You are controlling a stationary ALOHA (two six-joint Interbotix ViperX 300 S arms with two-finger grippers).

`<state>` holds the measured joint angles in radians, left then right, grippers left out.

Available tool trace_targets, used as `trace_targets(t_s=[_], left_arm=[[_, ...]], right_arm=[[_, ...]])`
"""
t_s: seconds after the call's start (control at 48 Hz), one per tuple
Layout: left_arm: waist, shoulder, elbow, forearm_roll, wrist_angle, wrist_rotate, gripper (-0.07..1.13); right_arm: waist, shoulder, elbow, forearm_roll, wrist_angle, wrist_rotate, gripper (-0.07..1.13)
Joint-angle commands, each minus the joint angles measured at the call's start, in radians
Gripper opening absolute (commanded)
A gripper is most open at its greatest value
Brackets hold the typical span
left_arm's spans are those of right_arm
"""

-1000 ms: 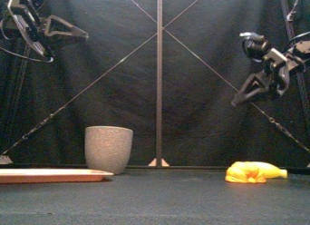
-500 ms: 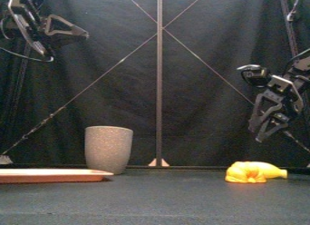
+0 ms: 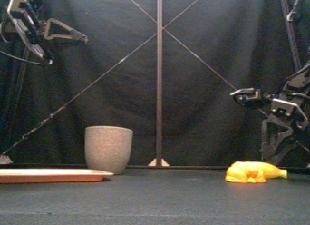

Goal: Pick the banana then place it on the pink plate
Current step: Pick the banana

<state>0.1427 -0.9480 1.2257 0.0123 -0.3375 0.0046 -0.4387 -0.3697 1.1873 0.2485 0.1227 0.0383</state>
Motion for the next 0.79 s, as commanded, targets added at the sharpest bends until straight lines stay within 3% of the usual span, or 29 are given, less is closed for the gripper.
trace_targets(t_s=[0.021,0.438,0.792], left_arm=[[0.015,0.005,-0.012,0.002,-0.009,0.003,-0.02],[0.025,0.005,-0.005,0.002,-0.008,0.002,-0.02],[0.023,0.005,0.000,0.002,-0.009,0.000,-0.02]], right_arm=[[-0.002,0.040,-0.040,-0.003,-0.003,-0.002,1.05],[-0.023,0.167,-0.118,-0.025,0.005,-0.002,0.98],[0.026,0.156,-0.156,-0.031,0.029,-0.005,0.57]])
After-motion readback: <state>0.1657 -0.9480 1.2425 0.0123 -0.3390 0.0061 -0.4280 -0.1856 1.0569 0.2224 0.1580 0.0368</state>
